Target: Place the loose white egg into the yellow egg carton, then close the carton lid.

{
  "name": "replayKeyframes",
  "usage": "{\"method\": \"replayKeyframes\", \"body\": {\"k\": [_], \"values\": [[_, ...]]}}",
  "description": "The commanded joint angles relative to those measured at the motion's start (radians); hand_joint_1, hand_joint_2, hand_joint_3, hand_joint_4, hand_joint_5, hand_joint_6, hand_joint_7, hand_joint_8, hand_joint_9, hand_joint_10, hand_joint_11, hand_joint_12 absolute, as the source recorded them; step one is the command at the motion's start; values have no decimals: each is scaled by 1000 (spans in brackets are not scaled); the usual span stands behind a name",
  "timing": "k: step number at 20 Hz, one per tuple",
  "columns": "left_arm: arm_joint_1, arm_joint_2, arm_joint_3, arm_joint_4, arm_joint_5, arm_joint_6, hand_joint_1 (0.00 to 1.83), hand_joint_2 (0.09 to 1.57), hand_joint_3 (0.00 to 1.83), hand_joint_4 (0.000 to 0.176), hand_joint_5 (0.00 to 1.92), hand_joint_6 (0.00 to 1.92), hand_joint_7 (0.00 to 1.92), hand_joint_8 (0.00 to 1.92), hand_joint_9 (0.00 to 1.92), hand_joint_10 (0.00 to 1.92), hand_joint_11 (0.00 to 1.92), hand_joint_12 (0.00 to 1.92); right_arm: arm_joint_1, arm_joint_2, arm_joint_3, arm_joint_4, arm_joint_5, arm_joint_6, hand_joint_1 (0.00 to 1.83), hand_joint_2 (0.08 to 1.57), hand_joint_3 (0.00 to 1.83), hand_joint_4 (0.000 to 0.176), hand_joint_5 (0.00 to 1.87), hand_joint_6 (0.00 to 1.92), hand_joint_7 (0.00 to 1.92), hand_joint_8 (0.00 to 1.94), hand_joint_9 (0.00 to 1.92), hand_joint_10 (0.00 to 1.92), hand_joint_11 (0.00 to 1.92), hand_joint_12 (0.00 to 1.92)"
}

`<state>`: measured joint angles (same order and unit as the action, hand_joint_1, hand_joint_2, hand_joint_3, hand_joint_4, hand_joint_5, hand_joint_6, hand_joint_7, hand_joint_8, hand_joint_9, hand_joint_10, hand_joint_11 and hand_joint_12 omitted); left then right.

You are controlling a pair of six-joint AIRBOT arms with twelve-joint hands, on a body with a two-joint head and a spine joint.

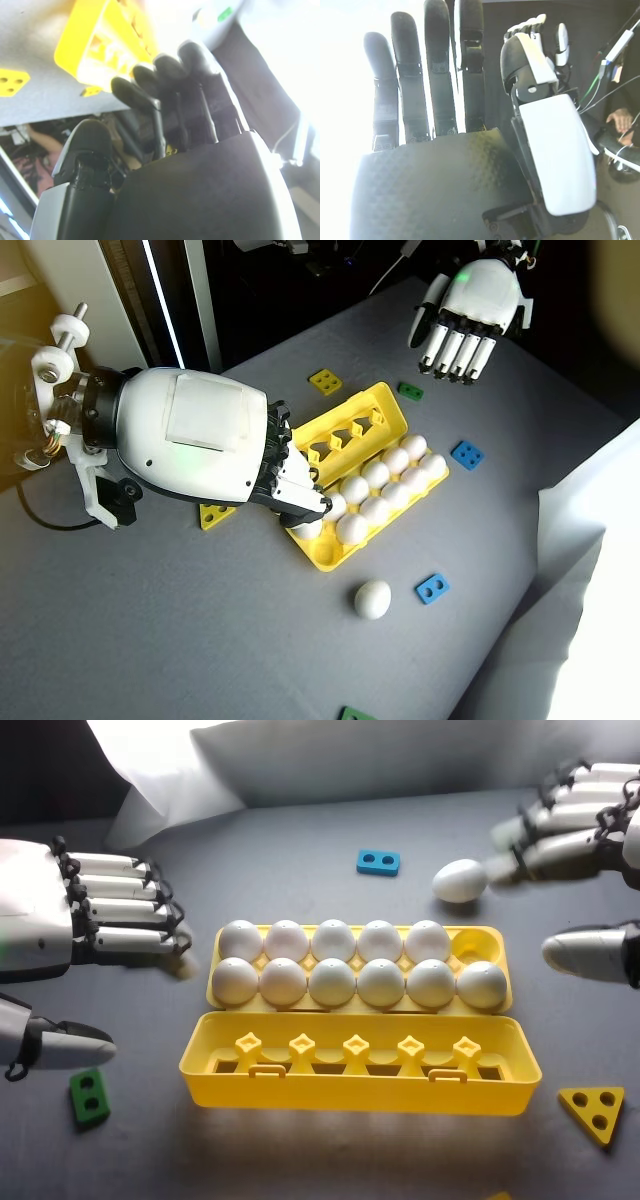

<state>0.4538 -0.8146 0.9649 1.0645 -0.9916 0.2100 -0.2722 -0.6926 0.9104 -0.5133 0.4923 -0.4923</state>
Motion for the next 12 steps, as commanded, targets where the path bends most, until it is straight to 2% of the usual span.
{"method": "replayKeyframes", "body": {"k": [1, 3, 9, 12], "values": [[-3, 18, 7, -70, -68, -3, 0, 1287, 45, 0, 89, 7, 77, 4, 45, 3, 14, 10, 14, 8, 4, 24, 101, 3, 0, 1277, 32, 0, 15, 6, 0, 0, 0, 0, 0, 0], [-4, 18, 6, -69, -69, -5, 0, 1289, 37, 0, 16, 0, 8, 0, 1, 0, 0, 0, 14, 8, 6, 19, 101, 3, 0, 1279, 27, 0, 8, 2, 0, 0, 0, 0, 0, 0], [1, 19, 19, -43, -69, -35, 0, 1300, 19, 0, 87, 7, 58, 5, 17, 2, 0, 0, 12, 2, 13, -6, 94, -1, 0, 1282, 19, 0, 16, 1, 0, 0, 0, 0, 0, 0], [1, 19, 26, -38, -70, -36, 0, 1303, 15, 0, 70, 3, 48, 3, 6, 0, 0, 0, -1, -15, 43, -6, 81, -8, 0, 1282, 15, 0, 33, 7, 0, 0, 0, 0, 0, 0]]}}
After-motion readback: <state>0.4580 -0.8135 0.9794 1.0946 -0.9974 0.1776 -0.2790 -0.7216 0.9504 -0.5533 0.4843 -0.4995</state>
